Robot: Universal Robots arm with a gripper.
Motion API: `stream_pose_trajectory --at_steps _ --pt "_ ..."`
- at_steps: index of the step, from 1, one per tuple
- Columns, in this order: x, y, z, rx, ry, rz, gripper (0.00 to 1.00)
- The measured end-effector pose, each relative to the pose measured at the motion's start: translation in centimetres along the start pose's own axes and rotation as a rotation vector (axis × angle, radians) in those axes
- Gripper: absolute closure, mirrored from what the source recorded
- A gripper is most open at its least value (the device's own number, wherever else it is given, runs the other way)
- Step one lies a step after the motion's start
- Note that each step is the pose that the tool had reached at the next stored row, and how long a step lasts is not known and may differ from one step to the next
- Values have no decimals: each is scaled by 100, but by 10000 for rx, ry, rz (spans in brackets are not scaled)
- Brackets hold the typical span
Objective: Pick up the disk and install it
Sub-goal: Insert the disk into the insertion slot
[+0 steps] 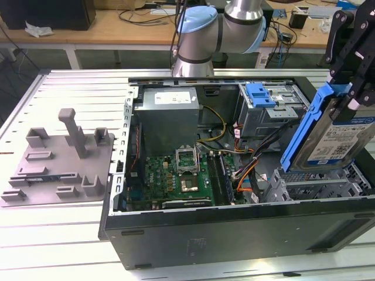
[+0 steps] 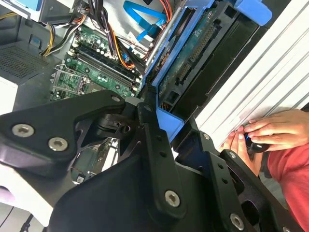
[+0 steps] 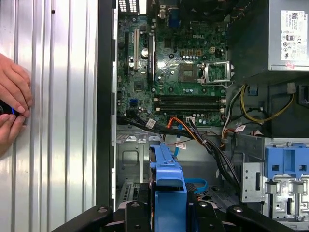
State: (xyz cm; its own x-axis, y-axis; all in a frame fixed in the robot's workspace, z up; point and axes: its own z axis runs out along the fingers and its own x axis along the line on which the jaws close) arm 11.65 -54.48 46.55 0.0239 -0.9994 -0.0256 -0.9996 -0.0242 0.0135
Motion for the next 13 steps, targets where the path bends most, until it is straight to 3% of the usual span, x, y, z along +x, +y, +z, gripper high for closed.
stream_pose_trajectory --at_steps 13 --pt "1 -3 51 0 -1 -1 63"
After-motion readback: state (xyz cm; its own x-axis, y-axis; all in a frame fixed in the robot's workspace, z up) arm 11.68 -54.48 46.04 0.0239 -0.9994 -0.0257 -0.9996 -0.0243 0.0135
